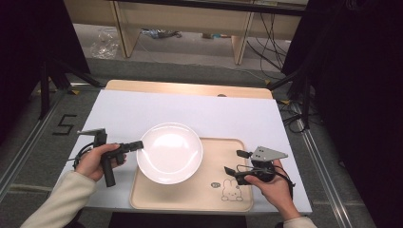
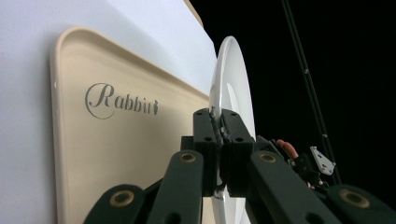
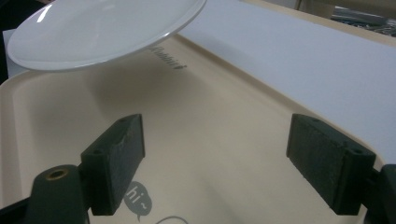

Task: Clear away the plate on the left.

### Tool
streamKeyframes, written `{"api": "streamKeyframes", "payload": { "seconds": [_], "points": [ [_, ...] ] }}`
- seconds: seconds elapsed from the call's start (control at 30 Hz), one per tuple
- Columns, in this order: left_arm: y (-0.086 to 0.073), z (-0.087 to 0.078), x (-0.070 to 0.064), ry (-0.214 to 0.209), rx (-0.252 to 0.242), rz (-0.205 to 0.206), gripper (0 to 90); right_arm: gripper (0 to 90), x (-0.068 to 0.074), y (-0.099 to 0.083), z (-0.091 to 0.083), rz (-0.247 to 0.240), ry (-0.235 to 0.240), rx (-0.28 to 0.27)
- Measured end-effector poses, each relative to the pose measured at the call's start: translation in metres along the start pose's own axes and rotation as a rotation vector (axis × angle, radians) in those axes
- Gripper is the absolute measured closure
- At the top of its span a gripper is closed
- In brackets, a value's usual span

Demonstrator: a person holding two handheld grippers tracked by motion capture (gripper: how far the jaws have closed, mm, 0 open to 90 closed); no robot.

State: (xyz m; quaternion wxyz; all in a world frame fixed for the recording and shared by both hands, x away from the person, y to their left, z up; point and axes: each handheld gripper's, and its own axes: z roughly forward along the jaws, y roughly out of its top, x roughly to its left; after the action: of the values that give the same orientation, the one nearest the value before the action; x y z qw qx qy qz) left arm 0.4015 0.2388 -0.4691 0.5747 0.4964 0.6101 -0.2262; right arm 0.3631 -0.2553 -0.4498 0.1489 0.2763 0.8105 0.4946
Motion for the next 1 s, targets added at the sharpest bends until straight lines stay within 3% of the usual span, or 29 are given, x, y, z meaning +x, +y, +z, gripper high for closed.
{"api": "streamKeyframes", "payload": {
  "seconds": [0.57, 0.67, 0.77, 0.8, 1.0],
  "points": [
    [-0.006, 0.008, -0.002, 0.001, 0.014, -0.015, 85.5, 20.3, 0.001, 0.0, -0.001, 0.013, -0.006, 0.005],
    [-0.007, 0.01, -0.002, 0.003, 0.017, -0.018, 85.5, 20.3, 0.0, 0.0, -0.001, -0.002, -0.013, 0.012],
    [-0.008, 0.013, -0.004, -0.003, -0.004, -0.042, 85.6, 20.2, 0.0, 0.0, -0.001, -0.001, -0.011, 0.006],
    [-0.008, 0.012, -0.003, 0.003, 0.021, -0.02, 85.5, 20.2, 0.001, 0.0, -0.001, 0.01, -0.008, 0.009],
    [-0.01, 0.015, -0.004, 0.005, 0.029, -0.024, 85.5, 20.3, 0.0, 0.0, 0.0, 0.0, -0.007, -0.001]
  ]
}}
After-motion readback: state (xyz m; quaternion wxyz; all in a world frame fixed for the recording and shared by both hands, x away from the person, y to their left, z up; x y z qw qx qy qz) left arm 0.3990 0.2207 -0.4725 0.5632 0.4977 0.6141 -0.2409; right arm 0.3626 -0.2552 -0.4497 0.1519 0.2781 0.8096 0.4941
